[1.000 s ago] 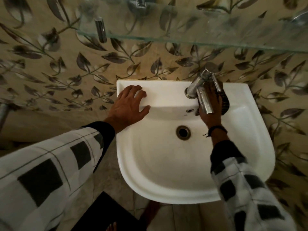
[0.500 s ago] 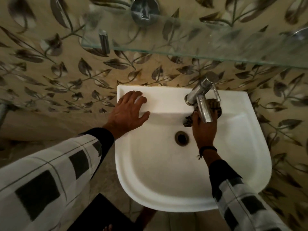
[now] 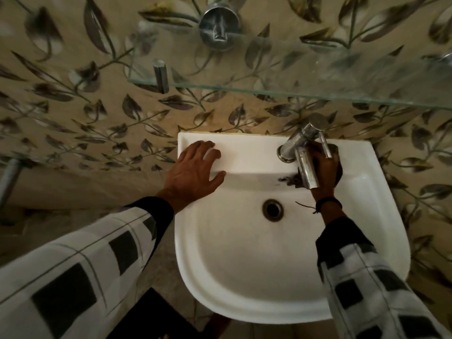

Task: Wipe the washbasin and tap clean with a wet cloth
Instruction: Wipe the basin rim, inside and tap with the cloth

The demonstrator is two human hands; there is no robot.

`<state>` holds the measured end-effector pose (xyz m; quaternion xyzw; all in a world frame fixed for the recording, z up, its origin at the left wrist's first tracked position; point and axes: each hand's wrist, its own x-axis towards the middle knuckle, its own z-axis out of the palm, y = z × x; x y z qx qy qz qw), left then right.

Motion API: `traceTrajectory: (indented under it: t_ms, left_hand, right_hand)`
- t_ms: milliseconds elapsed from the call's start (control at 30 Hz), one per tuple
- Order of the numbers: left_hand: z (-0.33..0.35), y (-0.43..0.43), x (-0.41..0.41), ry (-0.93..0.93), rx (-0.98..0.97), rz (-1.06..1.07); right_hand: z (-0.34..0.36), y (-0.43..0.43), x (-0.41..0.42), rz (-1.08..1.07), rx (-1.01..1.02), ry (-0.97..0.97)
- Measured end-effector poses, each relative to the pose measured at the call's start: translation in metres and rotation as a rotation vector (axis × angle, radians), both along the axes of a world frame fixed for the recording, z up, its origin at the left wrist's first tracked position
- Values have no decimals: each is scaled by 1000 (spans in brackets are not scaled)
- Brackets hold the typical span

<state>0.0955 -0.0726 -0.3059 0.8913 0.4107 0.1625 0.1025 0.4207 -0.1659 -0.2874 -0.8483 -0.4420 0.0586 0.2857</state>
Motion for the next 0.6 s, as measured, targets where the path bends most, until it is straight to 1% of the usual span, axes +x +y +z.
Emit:
traceTrajectory:
  t_ms: [33, 100, 133, 200, 233, 267, 300, 333, 400, 433, 467, 500, 533, 567, 600]
  left_hand:
    - [0, -1, 0, -5, 5, 1]
    - [1, -1, 0, -12, 4, 3]
    - [1, -1, 0, -14, -1, 3]
    - [2, 0, 0, -8, -11, -1]
    - [2, 0, 0, -2, -13, -3]
    - [2, -1, 0, 1, -13, -3]
    - [2, -1, 0, 0, -12, -3]
    - [2, -1, 0, -2, -10, -3]
    - [3, -2, 1, -1, -6, -3]
    - [2, -2, 1, 1, -5, -2]
    - [2, -1, 1, 2, -4, -2]
    - [2, -1, 1, 3, -5, 0]
    - [2, -1, 1, 3, -7, 3]
    - [2, -1, 1, 4, -9, 5]
    - [2, -2, 1, 7, -10, 8]
  right_hand:
    - [1, 4, -1, -12, -10, -28]
    - [3, 12, -2, -77, 68, -6]
    - [5, 12, -4, -102, 80, 71]
    - [6, 12, 1, -39, 38, 124]
    - [5, 14, 5, 0, 14, 79]
    - [7, 15, 6, 27, -6, 98]
    - [9, 14, 9, 95, -34, 69]
    - [18, 13, 7, 160, -59, 82]
    - [27, 18, 11, 232, -42, 87]
    - [32, 18, 10, 218, -83, 230]
    - [40, 18, 8, 224, -118, 325]
    - [47, 21, 8, 183, -100, 446]
    - [51, 24, 13, 163, -61, 476]
    - [56, 26, 10, 131, 5, 564]
    - [58, 25, 12, 132, 24, 600]
